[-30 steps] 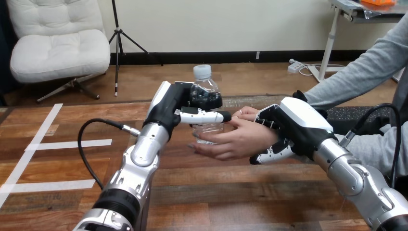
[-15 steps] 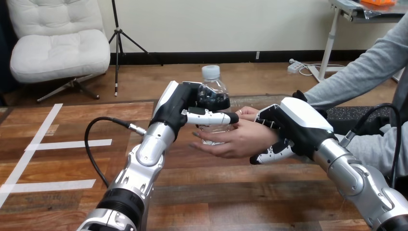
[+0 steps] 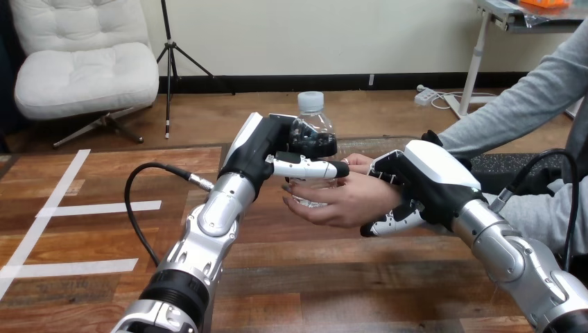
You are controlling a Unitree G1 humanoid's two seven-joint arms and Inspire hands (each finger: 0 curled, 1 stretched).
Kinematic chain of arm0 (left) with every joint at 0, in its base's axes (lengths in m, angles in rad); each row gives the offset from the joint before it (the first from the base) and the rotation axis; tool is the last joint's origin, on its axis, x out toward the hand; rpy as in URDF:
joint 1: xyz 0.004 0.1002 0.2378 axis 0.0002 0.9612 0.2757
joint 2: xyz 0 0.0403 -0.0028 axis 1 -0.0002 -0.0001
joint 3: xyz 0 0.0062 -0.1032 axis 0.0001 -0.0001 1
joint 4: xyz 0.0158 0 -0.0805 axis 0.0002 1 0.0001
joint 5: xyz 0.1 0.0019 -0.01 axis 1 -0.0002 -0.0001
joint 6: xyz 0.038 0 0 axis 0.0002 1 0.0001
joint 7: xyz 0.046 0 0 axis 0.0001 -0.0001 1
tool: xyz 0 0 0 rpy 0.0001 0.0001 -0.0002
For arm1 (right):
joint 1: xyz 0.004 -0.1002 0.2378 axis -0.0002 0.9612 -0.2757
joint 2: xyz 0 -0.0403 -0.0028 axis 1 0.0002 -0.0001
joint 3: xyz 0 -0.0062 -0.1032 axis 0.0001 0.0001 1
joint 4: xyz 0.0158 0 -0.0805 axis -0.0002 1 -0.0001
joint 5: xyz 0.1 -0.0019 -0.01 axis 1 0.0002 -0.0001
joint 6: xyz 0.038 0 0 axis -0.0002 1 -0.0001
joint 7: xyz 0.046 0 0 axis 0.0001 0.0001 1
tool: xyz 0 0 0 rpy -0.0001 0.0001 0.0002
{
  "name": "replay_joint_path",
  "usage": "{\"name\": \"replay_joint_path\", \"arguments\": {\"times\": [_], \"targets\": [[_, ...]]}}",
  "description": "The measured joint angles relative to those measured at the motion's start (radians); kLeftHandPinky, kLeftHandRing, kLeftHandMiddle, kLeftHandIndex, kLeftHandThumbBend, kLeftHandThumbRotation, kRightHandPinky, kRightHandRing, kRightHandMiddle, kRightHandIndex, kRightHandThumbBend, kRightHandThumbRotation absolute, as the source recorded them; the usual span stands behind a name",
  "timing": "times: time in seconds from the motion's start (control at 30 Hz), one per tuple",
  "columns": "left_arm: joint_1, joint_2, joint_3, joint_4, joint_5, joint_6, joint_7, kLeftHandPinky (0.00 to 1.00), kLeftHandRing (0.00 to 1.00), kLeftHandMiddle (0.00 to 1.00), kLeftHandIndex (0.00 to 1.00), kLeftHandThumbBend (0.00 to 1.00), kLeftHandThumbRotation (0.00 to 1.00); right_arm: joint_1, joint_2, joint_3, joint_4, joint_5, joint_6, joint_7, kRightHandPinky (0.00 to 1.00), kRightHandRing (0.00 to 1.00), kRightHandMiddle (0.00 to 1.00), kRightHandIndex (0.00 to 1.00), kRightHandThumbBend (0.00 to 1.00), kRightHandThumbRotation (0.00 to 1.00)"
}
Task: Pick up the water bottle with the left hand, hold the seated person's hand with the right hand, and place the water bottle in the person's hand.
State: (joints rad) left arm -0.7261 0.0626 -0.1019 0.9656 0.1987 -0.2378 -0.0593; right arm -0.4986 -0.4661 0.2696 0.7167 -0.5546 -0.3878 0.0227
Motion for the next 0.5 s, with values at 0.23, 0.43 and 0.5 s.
{"name": "replay_joint_path", "arguments": {"times": [0.23,0.43,0.5], "targets": [[0.0,-0.003,-0.002,-0.017,0.0,0.0,-0.014,0.11,0.17,0.24,0.36,0.83,0.0,0.0,0.0,0.0,0.0,0.0,0.0,0.0,0.35,0.39,0.45,0.45,0.77,0.0],[0.001,-0.003,-0.008,-0.037,0.004,0.0,-0.016,0.09,0.15,0.22,0.36,0.83,0.0,0.0,0.0,0.0,0.0,0.0,0.0,-0.001,0.35,0.39,0.45,0.45,0.77,0.0],[0.001,-0.003,-0.012,-0.044,0.006,0.0,-0.017,0.09,0.14,0.21,0.36,0.83,0.0,0.0,0.0,0.0,0.0,0.0,0.0,-0.002,0.35,0.39,0.45,0.45,0.77,0.0]]}}
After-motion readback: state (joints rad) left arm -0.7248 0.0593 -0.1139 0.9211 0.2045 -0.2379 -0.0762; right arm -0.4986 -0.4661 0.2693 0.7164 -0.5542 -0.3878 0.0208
